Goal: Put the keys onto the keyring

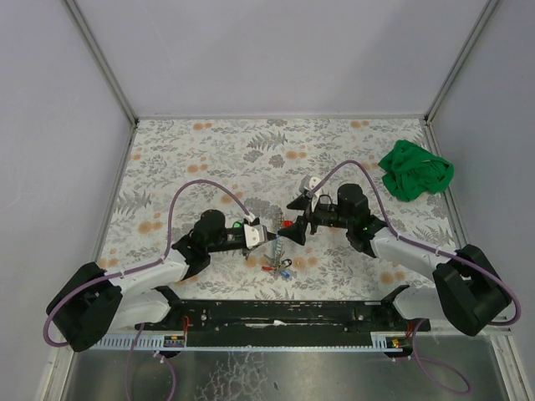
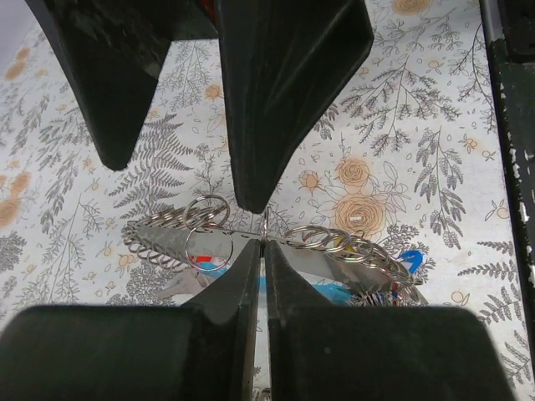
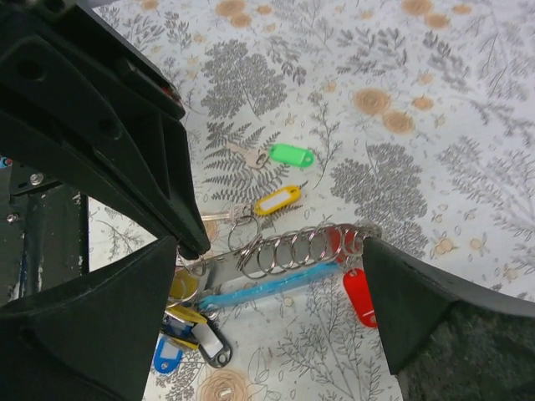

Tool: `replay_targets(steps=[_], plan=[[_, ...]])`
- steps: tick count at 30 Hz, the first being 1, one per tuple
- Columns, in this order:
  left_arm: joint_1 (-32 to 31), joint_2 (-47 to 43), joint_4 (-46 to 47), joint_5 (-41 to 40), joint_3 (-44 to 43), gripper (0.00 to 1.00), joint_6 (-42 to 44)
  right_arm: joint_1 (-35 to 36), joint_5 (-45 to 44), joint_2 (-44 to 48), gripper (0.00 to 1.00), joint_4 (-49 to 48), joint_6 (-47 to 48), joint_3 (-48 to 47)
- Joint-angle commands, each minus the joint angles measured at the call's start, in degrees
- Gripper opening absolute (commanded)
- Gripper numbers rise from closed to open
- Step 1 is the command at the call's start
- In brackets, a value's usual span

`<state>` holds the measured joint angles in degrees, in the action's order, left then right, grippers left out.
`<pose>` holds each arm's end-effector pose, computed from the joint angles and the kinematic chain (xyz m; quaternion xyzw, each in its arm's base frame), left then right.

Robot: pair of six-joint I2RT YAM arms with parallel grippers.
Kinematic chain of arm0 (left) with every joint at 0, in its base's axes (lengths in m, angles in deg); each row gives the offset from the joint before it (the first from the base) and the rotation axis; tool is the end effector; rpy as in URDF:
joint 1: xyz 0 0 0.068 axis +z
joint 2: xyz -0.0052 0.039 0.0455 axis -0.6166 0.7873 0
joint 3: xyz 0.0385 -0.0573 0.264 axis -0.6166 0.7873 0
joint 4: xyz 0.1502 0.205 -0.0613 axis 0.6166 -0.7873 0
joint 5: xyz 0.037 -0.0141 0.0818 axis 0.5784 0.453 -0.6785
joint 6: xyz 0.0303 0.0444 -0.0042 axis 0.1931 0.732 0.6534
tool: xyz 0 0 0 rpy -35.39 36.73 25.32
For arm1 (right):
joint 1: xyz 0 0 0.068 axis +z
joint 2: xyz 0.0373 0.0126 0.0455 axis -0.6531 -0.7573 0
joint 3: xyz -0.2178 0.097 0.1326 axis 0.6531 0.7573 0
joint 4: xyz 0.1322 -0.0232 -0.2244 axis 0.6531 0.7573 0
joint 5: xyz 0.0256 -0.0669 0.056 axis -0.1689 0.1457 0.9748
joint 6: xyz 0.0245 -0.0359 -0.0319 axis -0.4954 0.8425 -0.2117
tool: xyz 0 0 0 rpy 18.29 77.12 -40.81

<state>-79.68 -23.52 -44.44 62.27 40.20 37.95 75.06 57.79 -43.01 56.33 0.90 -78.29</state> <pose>0.1560 -0.1660 0.2000 0.5741 0.5179 -0.3125 0.5518 0.2084 0.1695 0.2352 -0.4259 0.6111 0.4214 0.5173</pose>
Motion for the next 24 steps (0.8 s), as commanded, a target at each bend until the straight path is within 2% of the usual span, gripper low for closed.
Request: replay_targets(steps=[1,7,13,20,24], plan=[[-1.62,-2.10,1.76,-3.30,-0.62,0.00,4.16,0.79,-2.75,-1.01,0.99,0.80,-1.66,-2.36],[-4.17,-3.79,2.57,-6.77,1.06,0.00,8.41,0.79,-12.51,-1.78,0.99,3.55,-1.31,-2.29],[-7.39,-4.78,3.20,-11.82,2.41,0.00,11.94,0.15,-24.78,1.18,0.99,6.51,-3.42,-1.23],[-10.57,-5.03,2.70,-17.21,2.53,0.00,14.92,0.02,-25.62,6.32,0.99,4.35,-4.41,1.50],[-11.00,-5.61,3.77,-18.16,3.33,0.00,15.26,0.00,-27.01,7.47,0.99,7.33,-5.38,0.95]])
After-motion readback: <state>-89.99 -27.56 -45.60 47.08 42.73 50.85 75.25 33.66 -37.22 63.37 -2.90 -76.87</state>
